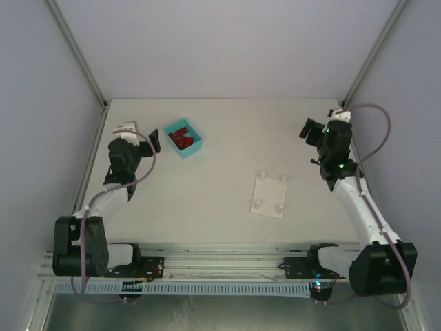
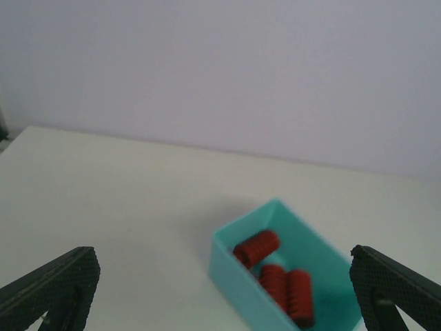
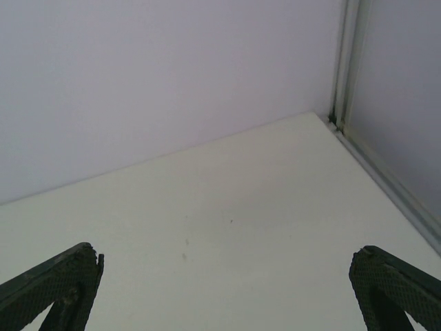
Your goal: Install the large spring
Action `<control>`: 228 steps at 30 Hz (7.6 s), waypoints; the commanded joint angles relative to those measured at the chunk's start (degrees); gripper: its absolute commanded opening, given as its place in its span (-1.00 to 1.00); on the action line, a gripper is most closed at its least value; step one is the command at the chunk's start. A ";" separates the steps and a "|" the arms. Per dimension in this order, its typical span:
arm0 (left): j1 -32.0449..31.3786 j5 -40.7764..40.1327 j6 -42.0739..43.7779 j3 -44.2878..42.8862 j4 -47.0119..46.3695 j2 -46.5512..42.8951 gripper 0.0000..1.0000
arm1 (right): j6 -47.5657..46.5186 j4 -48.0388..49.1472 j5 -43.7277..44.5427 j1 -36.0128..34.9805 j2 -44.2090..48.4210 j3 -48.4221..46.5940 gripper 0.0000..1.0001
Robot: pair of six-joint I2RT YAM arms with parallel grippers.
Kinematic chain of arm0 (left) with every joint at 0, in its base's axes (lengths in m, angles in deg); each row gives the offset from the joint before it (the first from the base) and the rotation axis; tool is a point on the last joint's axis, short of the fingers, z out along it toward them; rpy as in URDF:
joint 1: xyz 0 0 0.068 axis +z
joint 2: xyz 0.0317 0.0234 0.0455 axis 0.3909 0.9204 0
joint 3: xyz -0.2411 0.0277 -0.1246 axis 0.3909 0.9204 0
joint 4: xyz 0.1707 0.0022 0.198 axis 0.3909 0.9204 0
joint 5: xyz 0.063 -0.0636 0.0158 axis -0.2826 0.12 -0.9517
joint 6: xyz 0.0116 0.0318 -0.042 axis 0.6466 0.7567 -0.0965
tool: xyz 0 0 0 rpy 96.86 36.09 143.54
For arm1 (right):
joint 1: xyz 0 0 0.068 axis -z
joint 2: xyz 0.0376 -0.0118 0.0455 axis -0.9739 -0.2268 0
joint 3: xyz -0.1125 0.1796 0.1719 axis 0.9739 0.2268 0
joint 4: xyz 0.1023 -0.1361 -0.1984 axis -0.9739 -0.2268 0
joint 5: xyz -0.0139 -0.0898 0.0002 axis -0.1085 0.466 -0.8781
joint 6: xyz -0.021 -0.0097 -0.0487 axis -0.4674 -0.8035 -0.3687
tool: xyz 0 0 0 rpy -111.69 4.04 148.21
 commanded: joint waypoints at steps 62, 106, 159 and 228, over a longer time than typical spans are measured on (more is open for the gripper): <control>-13.41 -10.65 31.09 -80.47 73.11 56.38 -0.24 | 5.62 -16.46 -1.38 -26.45 7.38 7.91 0.98; -14.04 -11.36 35.73 -76.25 68.01 61.12 -0.79 | 5.40 -16.80 2.20 -26.51 10.68 9.06 0.98; -46.33 -4.42 30.99 8.60 -16.73 1.22 -1.00 | 12.38 -29.53 -39.11 -29.16 -8.26 -14.29 0.43; -49.98 -31.16 19.33 8.67 -18.66 4.94 0.98 | 10.60 -51.90 1.93 -20.40 -3.82 -12.20 -1.00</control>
